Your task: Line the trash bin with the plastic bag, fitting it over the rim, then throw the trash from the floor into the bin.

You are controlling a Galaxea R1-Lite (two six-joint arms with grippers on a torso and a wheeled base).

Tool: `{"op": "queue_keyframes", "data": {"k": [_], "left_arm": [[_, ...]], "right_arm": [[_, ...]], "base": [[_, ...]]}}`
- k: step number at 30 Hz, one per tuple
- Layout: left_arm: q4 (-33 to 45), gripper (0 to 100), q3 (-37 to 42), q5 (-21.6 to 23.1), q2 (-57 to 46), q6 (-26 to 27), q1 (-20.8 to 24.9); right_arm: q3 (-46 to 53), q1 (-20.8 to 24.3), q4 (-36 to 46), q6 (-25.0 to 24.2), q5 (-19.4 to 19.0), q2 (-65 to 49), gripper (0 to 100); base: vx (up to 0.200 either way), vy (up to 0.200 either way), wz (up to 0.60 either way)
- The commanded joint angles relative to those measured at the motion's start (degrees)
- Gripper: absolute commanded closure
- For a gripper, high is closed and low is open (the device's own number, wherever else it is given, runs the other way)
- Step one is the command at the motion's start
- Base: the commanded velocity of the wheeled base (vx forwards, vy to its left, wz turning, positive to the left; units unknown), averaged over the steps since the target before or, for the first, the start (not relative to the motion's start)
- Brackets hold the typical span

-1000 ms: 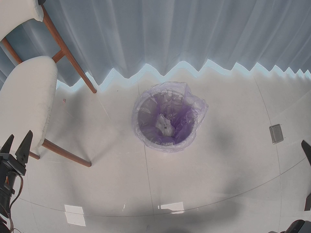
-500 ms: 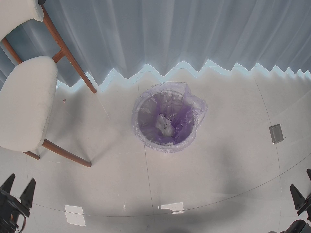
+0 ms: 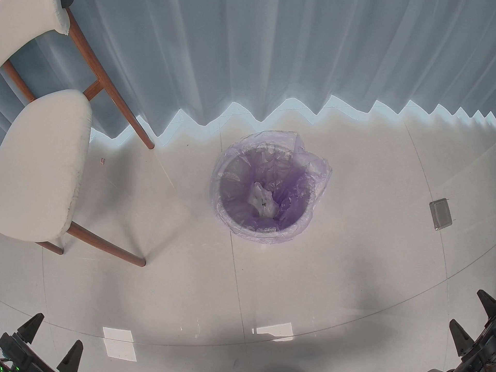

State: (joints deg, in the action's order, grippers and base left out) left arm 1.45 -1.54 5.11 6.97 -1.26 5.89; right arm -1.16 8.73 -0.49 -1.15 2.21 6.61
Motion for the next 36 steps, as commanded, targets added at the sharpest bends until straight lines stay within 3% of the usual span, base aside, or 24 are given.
{"op": "queue_keyframes", "data": {"k": [1, 5, 14, 18, 20, 21, 26, 28, 30, 36], "left_arm": [[-3.3, 0, 1.54, -6.16, -1.7, -3.49, 0.18], [-3.47, 0, 1.54, -7.22, -1.7, -5.42, 0.09], [-2.42, 0, 1.54, -16.09, -1.79, -9.47, -0.61], [-2.42, 0, 1.54, -16.27, -1.79, -9.82, -0.61], [-2.15, 0, 1.54, -15.65, -1.88, -9.47, -2.64], [-2.07, 0, 1.54, -13.72, -2.05, -7.62, -9.58], [-1.8, 0, 1.54, -11.17, -2.14, -5.34, -8.52], [-1.45, 0, 1.54, -6.07, -5.83, -1.82, -5.1], [-1.01, 0, 1.54, -2.56, -6.97, 0.64, -5.71], [0.83, 0, 1.54, -0.54, -6.97, 3.28, -5.71]], "right_arm": [[1.07, -4.77, 0.4, -0.44, -0.27, -0.89, 0], [1.07, -9.96, 0.58, 0.27, -0.36, -3.0, 0], [1.16, -8.46, 0.22, 2.02, -2.65, -6.61, 0], [1.16, -8.46, 0.22, 1.94, -2.65, -6.61, 0], [1.16, -8.46, 0.22, 1.85, -2.65, -6.61, 0], [1.16, -8.46, 0.22, 1.76, -2.65, -6.61, 0], [1.16, -8.46, 0.22, 1.59, -2.56, -6.61, 0], [1.16, -8.46, 0.22, 1.59, -2.56, -6.61, 0], [1.16, -8.46, 0.22, 1.59, -2.56, -6.61, 0], [1.16, -8.46, 0.31, 1.41, -2.38, -6.61, 0]], "base": [[0.0, 0.0, 0.0], [0.0, 0.0, 0.0], [0.0, 0.0, 0.0], [0.0, 0.0, 0.0], [0.0, 0.0, 0.0], [0.0, 0.0, 0.0], [0.0, 0.0, 0.0], [0.0, 0.0, 0.0], [0.0, 0.0, 0.0], [0.0, 0.0, 0.0]]}}
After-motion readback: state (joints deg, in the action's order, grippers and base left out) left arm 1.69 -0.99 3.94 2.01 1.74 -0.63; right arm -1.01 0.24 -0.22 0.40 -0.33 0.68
